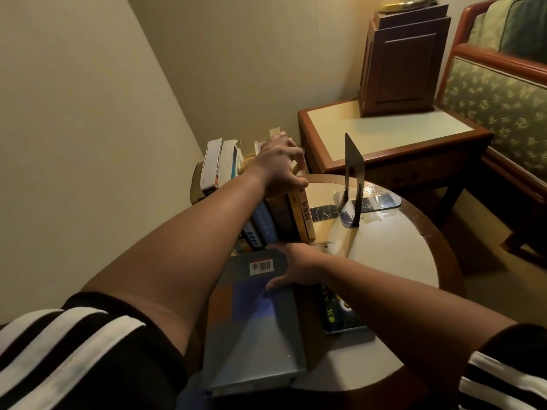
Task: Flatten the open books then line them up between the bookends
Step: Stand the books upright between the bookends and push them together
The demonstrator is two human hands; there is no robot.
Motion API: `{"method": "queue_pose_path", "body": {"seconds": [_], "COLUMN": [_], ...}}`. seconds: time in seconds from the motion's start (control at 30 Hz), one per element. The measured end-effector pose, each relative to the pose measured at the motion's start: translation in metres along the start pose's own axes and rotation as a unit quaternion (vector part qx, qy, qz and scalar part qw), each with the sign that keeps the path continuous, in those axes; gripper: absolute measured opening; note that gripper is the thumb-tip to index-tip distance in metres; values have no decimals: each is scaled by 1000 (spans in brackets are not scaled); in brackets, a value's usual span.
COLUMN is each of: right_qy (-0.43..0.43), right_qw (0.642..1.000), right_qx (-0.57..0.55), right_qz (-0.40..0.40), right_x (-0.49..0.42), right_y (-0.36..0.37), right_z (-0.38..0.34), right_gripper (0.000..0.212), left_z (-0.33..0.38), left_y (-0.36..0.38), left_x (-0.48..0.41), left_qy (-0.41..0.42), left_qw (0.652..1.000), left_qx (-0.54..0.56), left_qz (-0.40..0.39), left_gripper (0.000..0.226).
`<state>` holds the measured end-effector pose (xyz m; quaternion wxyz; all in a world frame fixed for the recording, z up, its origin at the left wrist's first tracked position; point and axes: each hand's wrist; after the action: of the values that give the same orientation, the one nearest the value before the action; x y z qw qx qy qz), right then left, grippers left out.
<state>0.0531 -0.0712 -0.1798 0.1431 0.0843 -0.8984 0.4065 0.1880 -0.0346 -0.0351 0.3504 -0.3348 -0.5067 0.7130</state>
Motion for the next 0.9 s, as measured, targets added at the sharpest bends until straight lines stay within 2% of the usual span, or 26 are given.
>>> {"method": "queue_pose_path", "body": {"seconds": [0.23, 0.4, 0.6, 0.73, 0.9], "right_qy": [-6, -7, -34, -26, -49], "right_qw": [999, 990, 967, 945, 933], "right_qx": [-42, -138, -248, -319, -348], "right_qz": [23, 29, 51, 61, 75], "right_x": [-2, -8, -7, -5, 9], "right_y": [-2, -1, -2, 0, -5], "right_z": [2, 4, -1, -1, 7], "right_gripper": [96, 81, 62, 60, 55], "left_z": [-2, -4, -2, -3, -1], "left_y": [1, 3, 2, 2, 2], "left_x": [-2, -2, -1, 0, 0], "left_qy": [1, 3, 1, 2, 3], "left_qw": [1000, 1000, 1000, 1000, 1000], "left_qx": [6, 17, 21, 22, 21], "left_qz": [0, 12, 14, 13, 15], "left_gripper": [32, 25, 25, 26, 30]}}
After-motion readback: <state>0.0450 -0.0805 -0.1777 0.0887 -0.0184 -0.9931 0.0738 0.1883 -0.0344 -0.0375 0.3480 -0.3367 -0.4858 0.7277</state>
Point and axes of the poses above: each hand's wrist, its own x-axis away from the middle knuckle, its own y-axis out of the palm, z = x × y, and after that the axes turned 6 degrees about x, right-handed
